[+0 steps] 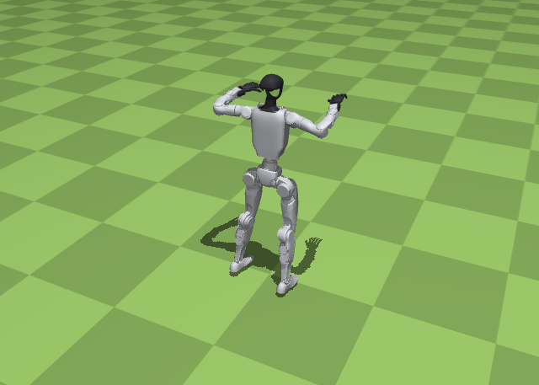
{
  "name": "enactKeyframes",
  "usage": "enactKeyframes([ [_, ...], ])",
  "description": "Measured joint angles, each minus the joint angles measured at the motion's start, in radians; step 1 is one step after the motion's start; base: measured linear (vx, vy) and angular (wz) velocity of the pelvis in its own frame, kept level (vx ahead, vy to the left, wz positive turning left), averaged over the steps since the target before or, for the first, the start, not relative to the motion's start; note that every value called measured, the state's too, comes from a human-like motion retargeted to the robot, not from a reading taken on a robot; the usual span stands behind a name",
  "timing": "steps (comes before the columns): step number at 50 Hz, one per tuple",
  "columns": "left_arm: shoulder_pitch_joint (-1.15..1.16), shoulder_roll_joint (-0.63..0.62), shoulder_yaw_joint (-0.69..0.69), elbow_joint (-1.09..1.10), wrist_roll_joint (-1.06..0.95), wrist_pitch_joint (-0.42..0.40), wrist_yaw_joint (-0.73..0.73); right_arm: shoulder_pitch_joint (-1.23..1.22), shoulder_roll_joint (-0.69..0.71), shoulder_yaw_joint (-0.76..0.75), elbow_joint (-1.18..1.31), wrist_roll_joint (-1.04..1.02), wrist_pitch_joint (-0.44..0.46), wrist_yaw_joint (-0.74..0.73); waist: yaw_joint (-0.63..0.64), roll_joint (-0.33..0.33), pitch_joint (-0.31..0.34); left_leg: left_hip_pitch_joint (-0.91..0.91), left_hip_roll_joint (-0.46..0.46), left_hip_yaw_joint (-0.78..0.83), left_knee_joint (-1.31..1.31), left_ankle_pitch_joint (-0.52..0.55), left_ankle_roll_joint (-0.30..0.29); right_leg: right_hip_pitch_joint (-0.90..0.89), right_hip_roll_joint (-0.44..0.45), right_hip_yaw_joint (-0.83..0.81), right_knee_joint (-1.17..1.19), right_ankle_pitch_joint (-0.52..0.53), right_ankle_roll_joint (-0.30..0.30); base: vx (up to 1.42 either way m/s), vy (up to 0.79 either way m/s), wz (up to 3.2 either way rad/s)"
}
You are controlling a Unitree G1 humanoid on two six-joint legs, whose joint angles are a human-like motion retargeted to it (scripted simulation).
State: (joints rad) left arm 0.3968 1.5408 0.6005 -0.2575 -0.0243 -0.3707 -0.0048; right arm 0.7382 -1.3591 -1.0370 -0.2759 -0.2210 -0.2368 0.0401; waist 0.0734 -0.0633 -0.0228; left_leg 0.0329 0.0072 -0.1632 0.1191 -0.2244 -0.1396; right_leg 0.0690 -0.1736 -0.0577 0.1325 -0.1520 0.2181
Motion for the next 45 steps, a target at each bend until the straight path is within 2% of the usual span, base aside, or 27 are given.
enactKeyframes([
  [45,0.014,-0.018,0.015,0.02,-0.01,0.002,-0.01,-0.026,0.013,0.03,0.002,0.011,0.0,0.005,0.01,-0.006,0.011,0.011,0.001,0.015,0.001,-0.007,0.003,0.004,0.001,0.015,0.001,-0.005,0.002,0.0,0.0,0.0],
])
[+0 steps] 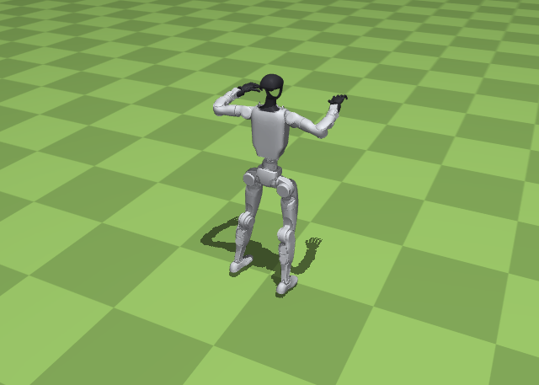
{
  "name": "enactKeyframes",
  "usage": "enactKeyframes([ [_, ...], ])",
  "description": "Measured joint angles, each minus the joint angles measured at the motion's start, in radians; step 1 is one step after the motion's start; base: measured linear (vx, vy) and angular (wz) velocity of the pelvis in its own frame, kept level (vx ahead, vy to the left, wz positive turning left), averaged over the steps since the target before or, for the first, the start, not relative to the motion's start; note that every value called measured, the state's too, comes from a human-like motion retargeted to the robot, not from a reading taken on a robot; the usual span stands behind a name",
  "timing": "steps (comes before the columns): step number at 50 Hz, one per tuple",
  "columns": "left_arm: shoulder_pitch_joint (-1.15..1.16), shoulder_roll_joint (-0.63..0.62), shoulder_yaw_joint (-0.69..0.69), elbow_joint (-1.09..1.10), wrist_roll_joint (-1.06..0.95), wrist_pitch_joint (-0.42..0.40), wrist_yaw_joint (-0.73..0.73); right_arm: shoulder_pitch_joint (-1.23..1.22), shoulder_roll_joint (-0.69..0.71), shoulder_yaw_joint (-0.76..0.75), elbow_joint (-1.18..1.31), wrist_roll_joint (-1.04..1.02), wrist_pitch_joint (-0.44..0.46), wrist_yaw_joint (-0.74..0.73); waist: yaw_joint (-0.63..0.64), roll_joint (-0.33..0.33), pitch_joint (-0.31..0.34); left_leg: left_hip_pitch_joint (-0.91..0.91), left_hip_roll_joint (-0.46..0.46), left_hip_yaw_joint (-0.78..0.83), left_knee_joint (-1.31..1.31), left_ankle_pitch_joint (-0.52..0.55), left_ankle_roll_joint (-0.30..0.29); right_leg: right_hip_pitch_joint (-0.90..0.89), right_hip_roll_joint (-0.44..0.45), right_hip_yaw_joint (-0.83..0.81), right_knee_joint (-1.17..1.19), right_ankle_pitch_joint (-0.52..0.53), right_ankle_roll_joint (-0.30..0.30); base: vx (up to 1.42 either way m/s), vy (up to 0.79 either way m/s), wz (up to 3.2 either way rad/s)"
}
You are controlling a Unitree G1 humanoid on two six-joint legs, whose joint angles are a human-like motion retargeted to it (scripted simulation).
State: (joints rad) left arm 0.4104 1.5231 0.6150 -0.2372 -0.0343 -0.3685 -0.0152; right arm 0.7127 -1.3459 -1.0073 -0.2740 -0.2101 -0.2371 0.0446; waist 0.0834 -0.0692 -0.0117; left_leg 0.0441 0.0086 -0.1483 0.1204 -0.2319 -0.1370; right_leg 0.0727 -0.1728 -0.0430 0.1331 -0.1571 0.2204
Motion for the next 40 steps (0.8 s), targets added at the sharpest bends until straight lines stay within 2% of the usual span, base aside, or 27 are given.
enactKeyframes([
  [8,-0.006,-0.005,-0.037,0.001,0.02,0.059,-0.027,-0.021,-0.024,0.061,0.013,0.042,0.035,0.007,-0.005,-0.001,-0.01,0.02,-0.001,0.002,-0.01,-0.002,0.003,0.014,-0.002,0.002,0.0,0.0,-0.003,0.0,0.0,0.0],
  [20,-0.038,-0.005,-0.074,-0.006,0.016,0.06,-0.007,-0.084,-0.034,0.133,0.009,0.046,0.035,-0.006,0.011,0.005,0.024,0.018,0.001,0.027,-0.002,0.006,0.006,-0.019,0.002,0.034,0.036,0.026,0.004,-0.01,0.01,-0.05],
  [24,-0.082,-0.032,-0.138,0.003,0.0,0.055,0.018,-0.222,0.028,0.263,0.036,0.067,0.041,-0.048,0.019,0.006,0.049,0.011,0.006,0.042,-0.004,0.016,0.01,-0.05,0.008,0.05,0.06,0.046,0.0,-0.08,0.04,-0.22],
  [30,-0.192,-0.128,-0.313,0.081,0.013,0.054,0.016,-0.486,0.203,0.566,0.155,0.052,0.053,-0.076,0.019,-0.023,0.084,-0.003,0.01,0.062,-0.018,0.032,0.02,-0.095,0.015,0.066,0.079,0.069,-0.009,-0.11,0.04,-0.2],
  [40,-0.314,-0.453,-0.595,0.403,0.136,0.092,-0.03,-0.597,0.419,0.96,0.446,0.001,0.056,-0.038,0.038,-0.096,0.16,-0.022,0.018,0.087,-0.039,0.047,0.022,-0.136,0.026,0.101,0.067,0.124,0.001,-0.12,0.06,-0.13],
])
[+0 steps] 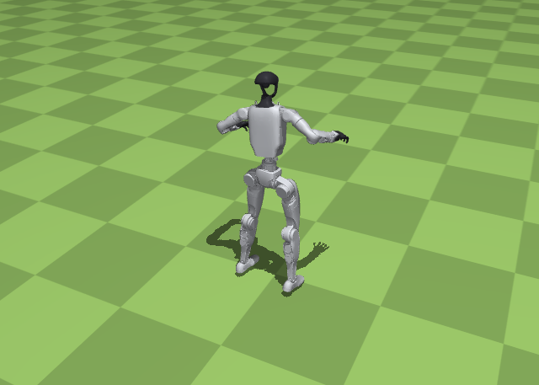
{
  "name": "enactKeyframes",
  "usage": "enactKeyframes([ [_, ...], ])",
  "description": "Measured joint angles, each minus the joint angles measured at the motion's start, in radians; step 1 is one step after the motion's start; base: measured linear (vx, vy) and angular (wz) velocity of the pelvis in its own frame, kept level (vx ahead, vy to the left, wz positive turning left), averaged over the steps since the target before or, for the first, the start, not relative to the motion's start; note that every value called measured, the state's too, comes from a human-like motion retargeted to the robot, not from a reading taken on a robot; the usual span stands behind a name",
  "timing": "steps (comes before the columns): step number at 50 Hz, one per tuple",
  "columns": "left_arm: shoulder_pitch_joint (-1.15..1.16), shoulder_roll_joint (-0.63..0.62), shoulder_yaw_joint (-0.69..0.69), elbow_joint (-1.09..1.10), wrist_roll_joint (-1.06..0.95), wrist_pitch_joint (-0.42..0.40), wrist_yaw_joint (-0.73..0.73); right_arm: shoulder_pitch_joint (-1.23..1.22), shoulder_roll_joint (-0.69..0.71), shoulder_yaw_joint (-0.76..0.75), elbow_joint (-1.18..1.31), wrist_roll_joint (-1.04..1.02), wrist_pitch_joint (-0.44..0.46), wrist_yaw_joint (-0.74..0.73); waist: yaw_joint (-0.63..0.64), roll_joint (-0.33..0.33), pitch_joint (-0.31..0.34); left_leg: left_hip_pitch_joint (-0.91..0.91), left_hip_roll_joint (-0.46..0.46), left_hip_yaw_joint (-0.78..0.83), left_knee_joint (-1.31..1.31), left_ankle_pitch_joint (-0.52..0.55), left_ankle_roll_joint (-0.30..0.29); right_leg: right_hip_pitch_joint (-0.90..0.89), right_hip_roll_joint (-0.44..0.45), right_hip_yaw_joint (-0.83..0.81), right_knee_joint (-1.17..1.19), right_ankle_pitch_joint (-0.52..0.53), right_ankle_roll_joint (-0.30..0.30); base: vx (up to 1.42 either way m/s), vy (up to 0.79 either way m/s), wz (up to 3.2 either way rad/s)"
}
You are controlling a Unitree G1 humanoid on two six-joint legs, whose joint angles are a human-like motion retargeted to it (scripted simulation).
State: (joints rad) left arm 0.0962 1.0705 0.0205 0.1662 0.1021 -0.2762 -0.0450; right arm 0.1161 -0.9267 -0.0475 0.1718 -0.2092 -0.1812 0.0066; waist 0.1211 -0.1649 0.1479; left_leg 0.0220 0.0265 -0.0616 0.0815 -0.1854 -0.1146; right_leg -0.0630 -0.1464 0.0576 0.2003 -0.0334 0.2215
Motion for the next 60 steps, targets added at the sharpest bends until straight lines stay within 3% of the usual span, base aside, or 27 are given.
enactKeyframes([
  [5,-0.017,-0.211,-0.111,0.319,0.02,0.022,-0.011,-0.038,0.162,0.17,0.242,-0.019,0.009,-0.025,0.02,-0.018,0.025,0.003,0.014,0.039,-0.019,0.005,0.001,-0.019,0.013,0.03,-0.016,0.017,0.018,-0.11,0.06,-0.37],
  [9,-0.036,-0.392,-0.142,0.659,-0.001,0.061,-0.029,-0.052,0.299,0.267,0.46,-0.033,0.023,-0.013,0.03,-0.016,0.028,0.011,0.028,0.075,-0.029,0.004,-0.002,-0.02,0.009,-0.026,0.019,-0.032,0.011,-0.07,0.05,-0.45],
  [13,-0.057,-0.553,-0.071,0.992,-0.015,0.101,-0.033,-0.033,0.411,0.296,0.64,-0.051,0.027,0.027,0.039,0.001,0.015,0.02,0.046,0.114,-0.024,-0.001,-0.007,0.0,0.0,-0.112,0.122,-0.103,-0.02,-0.02,0.02,-0.53],
  [17,-0.016,-0.649,0.034,1.148,-0.054,0.128,0.007,0.027,0.476,0.264,0.73,-0.04,0.033,0.024,0.052,0.013,-0.014,0.034,0.054,0.164,-0.015,-0.011,-0.01,0.042,-0.009,-0.146,0.222,-0.142,-0.038,0.02,-0.02,-0.67],
  [28,0.042,-0.81,0.197,1.166,-0.265,0.125,0.18,0.074,0.522,0.144,0.834,0.028,0.059,-0.117,0.136,0.013,-0.071,0.027,0.014,0.378,0.13,-0.067,0.005,0.178,-0.118,-0.207,0.083,-0.21,0.012,0.02,-0.12,-1.03],
  [33,-0.03,-0.829,0.13,1.158,-0.257,0.134,0.203,0.028,0.521,0.145,0.884,0.024,0.094,-0.152,0.133,0.048,-0.044,-0.138,0.065,0.402,0.515,-0.003,0.068,0.214,-0.146,-0.164,0.045,-0.238,-0.01,-0.02,-0.17,-0.44],
  [37,-0.032,-0.816,0.024,1.061,-0.198,0.121,0.195,0.027,0.508,0.164,0.87,0.023,0.105,-0.148,0.105,0.094,-0.032,-0.309,0.117,0.346,0.791,0.088,0.043,0.232,-0.144,-0.15,0.066,-0.251,-0.023,0.02,-0.12,-0.1],
  [40,-0.027,-0.783,-0.031,0.973,-0.133,0.104,0.181,0.025,0.503,0.175,0.849,0.013,0.103,-0.133,0.091,0.11,-0.027,-0.379,0.142,0.338,0.828,0.085,0.022,0.24,-0.152,-0.138,0.074,-0.254,-0.016,0.07,-0.06,-0.24],
  [44,-0.046,-0.736,-0.045,0.905,-0.094,0.091,0.174,0.009,0.504,0.183,0.832,0.009,0.097,-0.118,0.091,0.113,-0.016,-0.393,0.168,0.348,0.66,0.105,0.015,0.244,-0.175,-0.102,0.081,-0.261,-0.009,0.11,0.0,-0.49],
  [50,-0.102,-0.701,-0.03,0.913,-0.133,0.063,0.198,-0.037,0.498,0.219,0.841,0.012,0.075,-0.129,0.097,0.129,0.016,-0.312,0.216,0.279,0.202,0.2,-0.019,0.263,-0.181,-0.032,0.072,-0.28,0.012,0.17,0.11,-0.68],
  [55,-0.109,-0.68,-0.049,0.935,-0.143,0.037,0.186,-0.071,0.482,0.262,0.864,0.005,0.055,-0.139,0.064,0.148,0.019,-0.263,0.31,0.318,-0.031,0.153,-0.048,0.287,-0.162,0.002,0.04,-0.299,0.04,0.23,0.23,-0.48],
  [60,-0.117,-0.66,-0.094,0.932,-0.116,0.031,0.169,-0.115,0.469,0.278,0.876,0.013,0.054,-0.148,0.044,0.16,0.035,-0.255,0.368,0.332,-0.058,0.125,-0.04,0.28,-0.142,0.043,0.037,-0.326,0.04,0.23,0.34,-0.48],
])
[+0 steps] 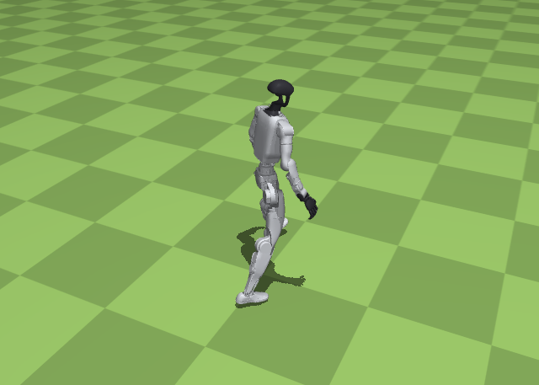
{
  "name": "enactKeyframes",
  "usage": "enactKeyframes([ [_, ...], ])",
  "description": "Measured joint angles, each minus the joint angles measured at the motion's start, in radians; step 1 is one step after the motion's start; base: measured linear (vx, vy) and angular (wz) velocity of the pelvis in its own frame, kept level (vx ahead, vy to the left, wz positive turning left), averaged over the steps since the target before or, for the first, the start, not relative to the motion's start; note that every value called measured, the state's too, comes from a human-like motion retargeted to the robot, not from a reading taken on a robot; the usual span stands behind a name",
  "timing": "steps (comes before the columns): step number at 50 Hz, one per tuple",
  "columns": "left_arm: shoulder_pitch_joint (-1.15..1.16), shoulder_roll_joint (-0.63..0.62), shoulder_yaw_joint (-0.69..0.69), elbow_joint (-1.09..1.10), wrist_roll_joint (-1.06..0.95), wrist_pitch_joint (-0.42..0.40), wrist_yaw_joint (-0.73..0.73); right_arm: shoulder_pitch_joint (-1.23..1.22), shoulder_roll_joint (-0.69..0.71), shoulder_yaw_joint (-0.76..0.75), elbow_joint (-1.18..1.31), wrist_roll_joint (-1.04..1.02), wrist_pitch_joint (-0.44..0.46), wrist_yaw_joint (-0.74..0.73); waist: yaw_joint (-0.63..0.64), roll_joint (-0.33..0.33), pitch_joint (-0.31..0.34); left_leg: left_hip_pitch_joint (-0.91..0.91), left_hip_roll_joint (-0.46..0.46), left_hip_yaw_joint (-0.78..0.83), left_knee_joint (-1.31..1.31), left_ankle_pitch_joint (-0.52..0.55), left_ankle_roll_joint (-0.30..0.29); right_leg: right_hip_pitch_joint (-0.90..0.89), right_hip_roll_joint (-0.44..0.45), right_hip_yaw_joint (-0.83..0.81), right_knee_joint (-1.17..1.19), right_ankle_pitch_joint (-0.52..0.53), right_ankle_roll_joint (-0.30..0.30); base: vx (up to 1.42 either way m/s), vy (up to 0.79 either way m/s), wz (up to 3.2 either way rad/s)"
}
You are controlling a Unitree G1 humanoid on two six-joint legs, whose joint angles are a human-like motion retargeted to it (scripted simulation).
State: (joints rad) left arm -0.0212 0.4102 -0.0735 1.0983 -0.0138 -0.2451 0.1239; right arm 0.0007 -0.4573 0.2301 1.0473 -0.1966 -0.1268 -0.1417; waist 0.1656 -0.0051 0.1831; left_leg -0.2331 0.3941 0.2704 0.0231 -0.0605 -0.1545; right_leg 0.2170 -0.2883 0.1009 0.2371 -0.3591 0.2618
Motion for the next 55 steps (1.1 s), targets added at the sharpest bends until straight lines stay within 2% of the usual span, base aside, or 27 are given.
enactKeyframes([
  [2,-0.004,0.007,-0.036,-0.011,0.005,0.002,0.004,-0.02,-0.002,0.012,0.003,0.009,0.01,-0.015,0.005,-0.014,0.019,-0.01,-0.005,-0.02,0.024,0.068,0.007,-0.015,-0.021,0.031,0.016,-0.013,-0.001,0.2,0.45,-0.63],
  [5,-0.021,0.028,-0.109,-0.033,-0.003,0.003,0.021,-0.065,0.009,0.049,0.009,0.025,0.029,-0.051,0.024,-0.049,0.055,-0.051,0.001,-0.044,0.098,0.174,-0.04,-0.053,-0.049,0.089,0.042,-0.019,-0.007,0.15,0.44,-0.73],
  [9,-0.081,0.073,-0.188,-0.058,-0.024,0.01,0.039,-0.16,0.046,0.146,-0.002,0.027,0.051,-0.086,0.078,-0.13,0.098,-0.157,0.019,-0.009,0.285,0.143,-0.096,-0.137,-0.119,0.097,0.036,0.006,-0.014,0.06,0.36,-0.91],
  [12,-0.131,0.101,-0.196,-0.085,-0.047,0.022,0.052,-0.238,0.073,0.241,-0.057,0.003,0.056,-0.099,0.145,-0.175,0.111,-0.214,0.069,0.042,0.375,0.091,-0.105,-0.204,-0.177,-0.033,0.005,0.029,-0.019,-0.02,0.23,-1.28],
  [15,-0.167,0.123,-0.162,-0.134,-0.094,0.028,0.089,-0.313,0.088,0.314,-0.169,-0.032,0.047,-0.12,0.217,-0.196,0.103,-0.244,0.144,0.085,0.4,0.086,-0.096,-0.251,-0.22,-0.26,-0.022,0.053,-0.009,-0.06,0.11,-1.41],
  [17,-0.173,0.136,-0.138,-0.181,-0.135,0.017,0.123,-0.349,0.094,0.332,-0.267,-0.041,0.029,-0.138,0.245,-0.206,0.087,-0.26,0.186,0.102,0.398,0.098,-0.091,-0.262,-0.232,-0.374,-0.027,0.093,0.0,-0.06,0.04,-1.05],
  [19,-0.17,0.151,-0.123,-0.232,-0.179,0.001,0.155,-0.371,0.1,0.327,-0.373,-0.023,0.012,-0.152,0.252,-0.218,0.074,-0.279,0.206,0.105,0.396,0.112,-0.084,-0.262,-0.239,-0.418,-0.027,0.164,0.0,-0.05,0.0,-0.5],
  [23,-0.166,0.164,-0.134,-0.305,-0.236,-0.027,0.185,-0.372,0.107,0.288,-0.542,0.036,-0.009,-0.162,0.241,-0.254,0.065,-0.315,0.182,0.101,0.421,0.117,-0.065,-0.238,-0.274,-0.376,-0.032,0.34,-0.001,-0.02,-0.04,0.11],
  [25,-0.149,0.178,-0.14,-0.347,-0.221,-0.025,0.184,-0.366,0.106,0.277,-0.602,0.028,-0.004,-0.149,0.238,-0.271,0.065,-0.334,0.177,0.097,0.453,0.11,-0.066,-0.219,-0.289,-0.376,-0.045,0.387,-0.003,-0.06,-0.13,0.05],
  [28,-0.18,0.136,-0.116,-0.329,-0.211,-0.016,0.152,-0.356,0.094,0.252,-0.641,-0.007,0.008,-0.118,0.278,-0.247,0.059,-0.354,0.221,0.094,0.493,0.108,-0.093,-0.206,-0.278,-0.427,-0.077,0.379,0.0,-0.08,-0.2,-0.42],
  [32,-0.159,0.068,-0.008,-0.333,-0.162,0.005,0.111,-0.354,0.094,0.256,-0.621,-0.094,0.028,-0.051,0.301,-0.207,0.049,-0.34,0.275,0.108,0.504,0.126,-0.107,-0.219,-0.257,-0.447,-0.082,0.321,0.0,-0.08,-0.17,-0.57],
  [35,-0.101,0.014,0.089,-0.36,-0.152,0.018,0.084,-0.35,0.111,0.271,-0.578,-0.128,0.035,0.001,0.285,-0.183,0.073,-0.258,0.272,0.139,0.494,0.154,-0.104,-0.196,-0.28,-0.414,-0.056,0.292,0.0,0.0,-0.08,-0.36],
  [38,-0.033,-0.014,0.126,-0.402,-0.164,0.019,0.051,-0.318,0.127,0.267,-0.563,-0.11,0.038,0.039,0.25,-0.189,0.08,-0.235,0.241,0.158,0.516,0.204,-0.106,-0.182,-0.327,-0.392,-0.064,0.298,0.0,0.0,-0.01,-0.06],
  [40,-0.002,-0.01,0.123,-0.428,-0.166,0.019,0.023,-0.299,0.135,0.258,-0.566,-0.077,0.042,0.053,0.218,-0.207,0.073,-0.274,0.22,0.169,0.564,0.217,-0.107,-0.184,-0.366,-0.395,-0.081,0.305,0.0,-0.03,0.02,0.12],
  [42,-0.002,0.017,0.107,-0.443,-0.159,0.021,-0.002,-0.294,0.147,0.24,-0.57,-0.045,0.048,0.054,0.197,-0.215,0.061,-0.332,0.24,0.194,0.615,0.184,-0.107,-0.195,-0.373,-0.407,-0.108,0.309,0.0,-0.06,0.03,0.14],
  [45,-0.034,0.071,0.075,-0.443,-0.14,0.026,-0.026,-0.31,0.182,0.222,-0.555,-0.018,0.062,0.036,0.212,-0.177,0.077,-0.334,0.346,0.246,0.664,0.065,-0.107,-0.171,-0.317,-0.4,-0.145,0.294,0.0,0.03,0.05,-0.4],
  [47,-0.07,0.1,0.045,-0.435,-0.126,0.031,-0.02,-0.334,0.202,0.223,-0.53,-0.015,0.074,0.009,0.217,-0.163,0.102,-0.318,0.363,0.279,0.652,0.029,-0.067,-0.157,-0.311,-0.399,-0.149,0.285,0.0,0.03,0.19,-0.22],
  [50,-0.126,0.146,-0.008,-0.42,-0.112,0.035,0.02,-0.373,0.23,0.25,-0.497,-0.014,0.087,-0.045,0.223,-0.18,0.142,-0.326,0.352,0.278,0.668,0.055,-0.045,-0.173,-0.344,-0.386,-0.114,0.271,-0.004,0.02,0.26,-0.06],
  [55,-0.231,0.255,-0.123,-0.394,-0.081,0.027,0.084,-0.424,0.241,0.372,-0.521,-0.01,0.063,-0.1,0.239,-0.229,0.187,-0.404,0.368,0.223,0.777,0.043,-0.069,-0.247,-0.368,-0.339,-0.018,0.307,-0.016,0.02,0.22,0.02],
])
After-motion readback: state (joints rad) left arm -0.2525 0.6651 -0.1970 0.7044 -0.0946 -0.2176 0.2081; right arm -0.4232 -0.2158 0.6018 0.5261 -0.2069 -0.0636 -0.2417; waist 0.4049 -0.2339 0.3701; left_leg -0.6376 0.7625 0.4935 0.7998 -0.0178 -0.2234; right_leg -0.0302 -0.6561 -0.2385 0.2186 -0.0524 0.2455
